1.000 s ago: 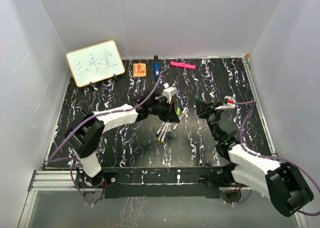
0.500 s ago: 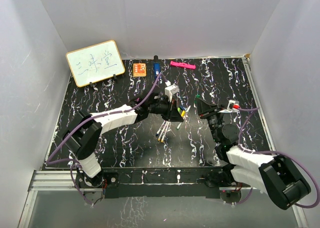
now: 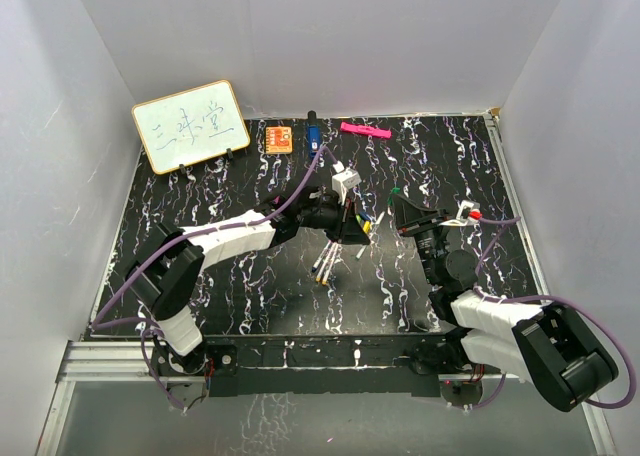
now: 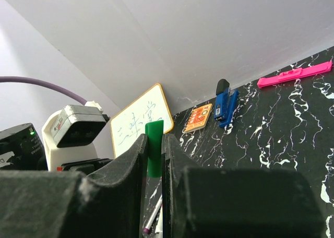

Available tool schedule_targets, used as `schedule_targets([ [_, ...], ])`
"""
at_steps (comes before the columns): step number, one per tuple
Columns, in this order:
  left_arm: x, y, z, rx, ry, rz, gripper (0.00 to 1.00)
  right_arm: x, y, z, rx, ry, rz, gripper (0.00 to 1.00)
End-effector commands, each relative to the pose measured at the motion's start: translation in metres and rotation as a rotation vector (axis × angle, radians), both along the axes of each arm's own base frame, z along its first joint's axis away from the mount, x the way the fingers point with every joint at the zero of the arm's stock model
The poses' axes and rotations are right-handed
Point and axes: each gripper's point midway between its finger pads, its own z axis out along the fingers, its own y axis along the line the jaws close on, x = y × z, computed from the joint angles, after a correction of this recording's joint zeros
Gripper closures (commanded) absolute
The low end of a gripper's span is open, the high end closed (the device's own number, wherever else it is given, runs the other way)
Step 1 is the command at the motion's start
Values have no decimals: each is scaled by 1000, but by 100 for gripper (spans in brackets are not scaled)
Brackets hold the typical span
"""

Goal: Insert the pens into the pen caps

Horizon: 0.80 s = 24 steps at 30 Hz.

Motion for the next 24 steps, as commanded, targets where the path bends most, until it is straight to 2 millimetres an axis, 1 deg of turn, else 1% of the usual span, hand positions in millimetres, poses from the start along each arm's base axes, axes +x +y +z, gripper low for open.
schedule_targets([
  [1,-7,-3,41,-99,-96,-43,100,-5,0,16,31,-60,11,100],
  [8,-8,-4,55,-141,-146,-54,100,-5,1,14,27,-54,16,100],
  [24,-6,-5,42,-101,-123,-52,100,-3,3,16,31,-48,21,100],
])
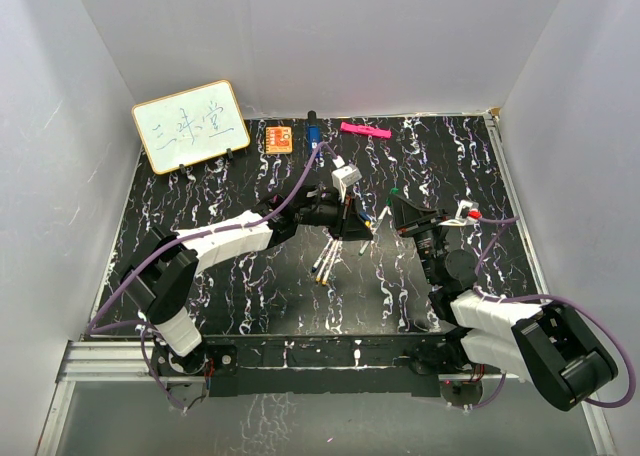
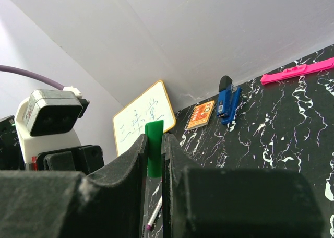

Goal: Insert the pens into the pen caps

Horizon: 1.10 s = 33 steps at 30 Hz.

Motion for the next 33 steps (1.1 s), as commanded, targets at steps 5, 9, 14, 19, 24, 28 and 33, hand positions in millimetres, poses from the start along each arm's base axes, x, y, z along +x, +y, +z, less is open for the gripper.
schedule_targets([
  [5,-6,1,12,-14,-38,-27,100,-1,-2,18,33,-52,-8,100],
  [9,-5,2,9,-3,-37,-21,100,0,-1,18,31,-51,-7,100],
  [14,-3,1,9,0,-44,-15,100,0,0,17,36,-45,1,100],
  [19,-1,0,10,-1,-50,-13,100,-1,1,16,34,-41,8,100],
  [24,2,-1,13,-5,-60,-11,100,-1,3,14,31,-34,17,100],
  [28,4,-3,14,-4,-68,-8,100,-1,4,14,28,-33,25,100],
  [33,5,-3,15,-4,-71,-7,100,0,7,11,24,-26,36,100],
])
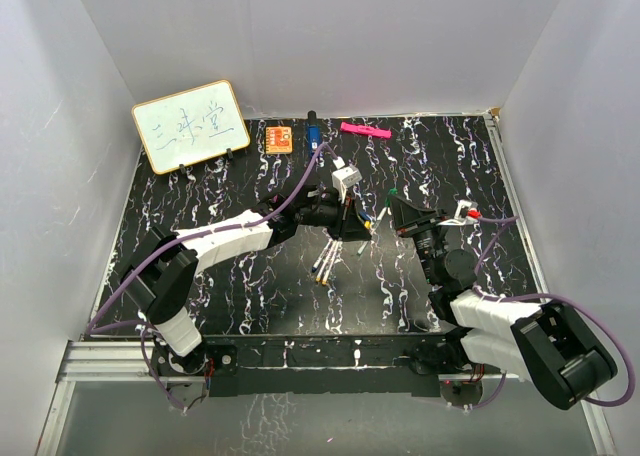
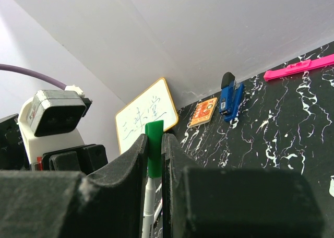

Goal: Insert the pens into the pen caps

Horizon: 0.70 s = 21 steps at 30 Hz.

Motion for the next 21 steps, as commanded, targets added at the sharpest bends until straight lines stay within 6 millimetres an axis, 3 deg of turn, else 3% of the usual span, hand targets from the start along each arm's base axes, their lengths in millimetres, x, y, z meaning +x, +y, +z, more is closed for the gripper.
schedule_targets([
  [1,3,-6,21,-35,-53,-15,100,0,5,12,14,-32,24,100],
  [21,12,-9,28,-53,-67,22,100,-3,13,7,4,-22,69,100],
])
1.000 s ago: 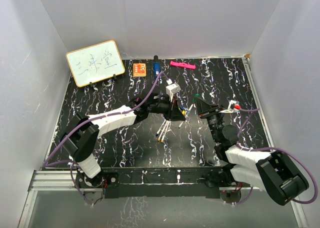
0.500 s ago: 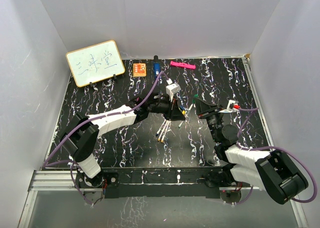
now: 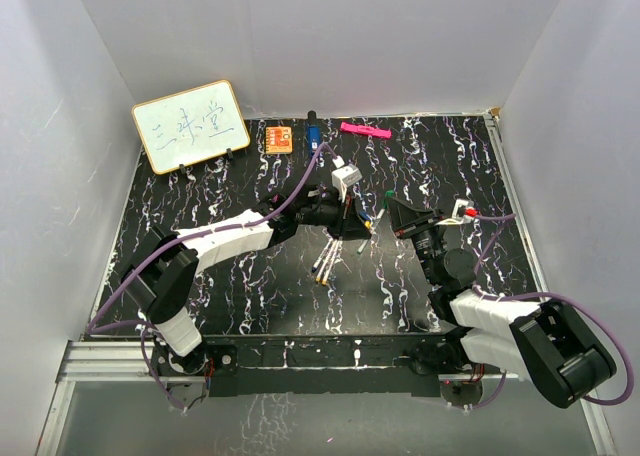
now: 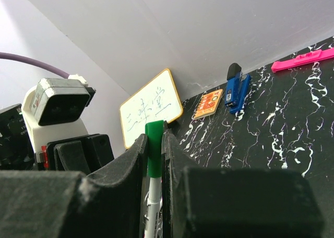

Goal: Insert the pens into the pen caps

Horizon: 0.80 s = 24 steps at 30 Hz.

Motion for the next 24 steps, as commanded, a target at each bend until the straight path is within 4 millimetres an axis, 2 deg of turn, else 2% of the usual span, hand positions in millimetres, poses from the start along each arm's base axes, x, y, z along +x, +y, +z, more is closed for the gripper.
schedule_targets([
  [1,9,-10,33,-69,-71,3,100,-1,4,12,11,-34,20,100],
  [9,22,-15,63,-143,-147,54,100,0,12,8,12,-18,57,100],
  [17,38,-18,79,-177,-203,117,100,9,29,-1,-26,54,121,100],
  [24,53,-14,99,-184,-286,185,100,9,43,-10,-100,77,184,100],
])
